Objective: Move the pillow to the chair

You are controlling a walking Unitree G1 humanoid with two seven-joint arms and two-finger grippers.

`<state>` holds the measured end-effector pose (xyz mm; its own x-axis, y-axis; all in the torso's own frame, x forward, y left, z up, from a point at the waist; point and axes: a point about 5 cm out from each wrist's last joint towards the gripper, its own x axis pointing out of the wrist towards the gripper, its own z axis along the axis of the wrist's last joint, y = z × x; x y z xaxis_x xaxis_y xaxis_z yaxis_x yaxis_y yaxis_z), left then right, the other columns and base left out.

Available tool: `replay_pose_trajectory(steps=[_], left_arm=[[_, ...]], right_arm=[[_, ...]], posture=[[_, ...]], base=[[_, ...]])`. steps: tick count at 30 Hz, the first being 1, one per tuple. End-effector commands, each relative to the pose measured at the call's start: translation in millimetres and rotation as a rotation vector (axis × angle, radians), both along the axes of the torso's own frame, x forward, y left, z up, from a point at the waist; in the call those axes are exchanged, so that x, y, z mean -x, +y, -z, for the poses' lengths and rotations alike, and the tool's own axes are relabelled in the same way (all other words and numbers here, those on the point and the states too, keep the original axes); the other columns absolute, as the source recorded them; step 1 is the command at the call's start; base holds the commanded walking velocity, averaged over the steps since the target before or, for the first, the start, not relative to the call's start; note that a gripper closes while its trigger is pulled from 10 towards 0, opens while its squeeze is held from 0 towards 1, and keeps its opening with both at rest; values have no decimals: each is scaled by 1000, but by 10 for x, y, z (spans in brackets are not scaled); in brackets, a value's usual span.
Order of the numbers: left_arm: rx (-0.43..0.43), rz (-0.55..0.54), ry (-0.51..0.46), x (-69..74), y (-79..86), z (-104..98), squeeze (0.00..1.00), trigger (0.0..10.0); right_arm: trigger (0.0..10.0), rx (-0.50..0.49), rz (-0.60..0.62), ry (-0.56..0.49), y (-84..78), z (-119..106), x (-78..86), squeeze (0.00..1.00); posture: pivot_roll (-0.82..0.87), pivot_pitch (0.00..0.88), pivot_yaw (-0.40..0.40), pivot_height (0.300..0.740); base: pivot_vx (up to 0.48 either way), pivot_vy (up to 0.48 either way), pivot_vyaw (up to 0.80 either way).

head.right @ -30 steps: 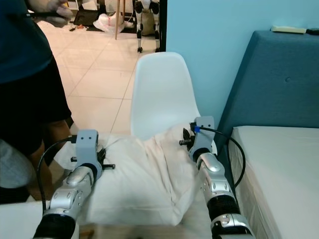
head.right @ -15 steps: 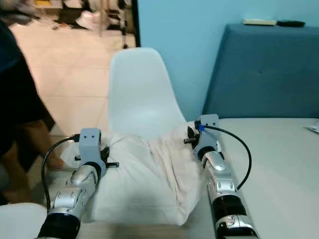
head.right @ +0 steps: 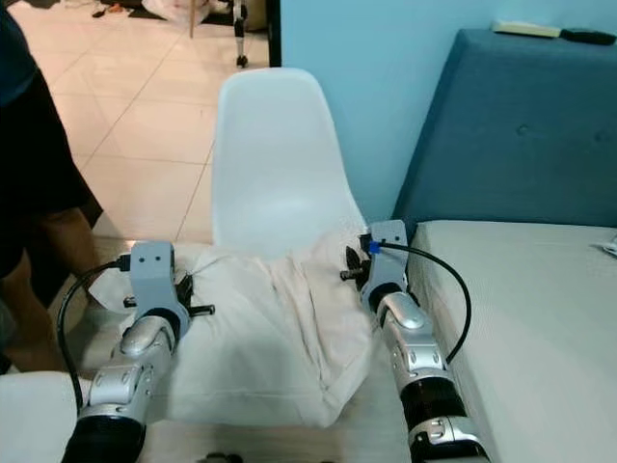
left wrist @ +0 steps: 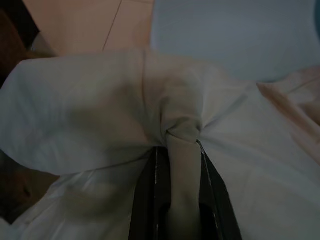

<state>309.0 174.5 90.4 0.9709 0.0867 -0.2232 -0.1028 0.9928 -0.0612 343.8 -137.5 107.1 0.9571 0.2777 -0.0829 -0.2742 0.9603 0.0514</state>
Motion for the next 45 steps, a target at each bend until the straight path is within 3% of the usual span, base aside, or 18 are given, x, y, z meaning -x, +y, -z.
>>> replay_pose_trajectory(steps=[1,12,19,26,27,33,45], left_arm=[[19,29,-43,-2,-94,-56,0,10000],[-6,40,-90,-35,-100,-128,0,10000],[6,64,-102,-13,-137,-139,0,10000],[14,83,-120,-14,-166,-166,0,10000],[21,69,-164,-32,-147,-226,0,10000],[30,62,-205,-68,-116,-309,0,10000],[43,68,-236,-84,-97,-351,0,10000]], right_arm=[[10000,9,-14,-36,14,-88,-20,0],[10000,6,4,-46,-17,-114,-34,0],[10000,83,32,-72,-49,-67,-6,0],[10000,44,98,-112,-121,-137,-25,0],[10000,14,119,-140,-144,-197,-39,0],[10000,-43,145,-194,-170,-311,-61,0],[10000,-47,153,-211,-182,-324,-67,0]], posture=[[14,179,-98,740],[11,173,-94,740],[19,182,-88,740],[18,181,-78,740],[18,179,-69,740],[19,173,-64,740],[19,152,-55,740]], base=[[0,0,0],[0,0,0],[0,0,0],[0,0,0],[0,0,0],[230,0,0],[346,0,0]])
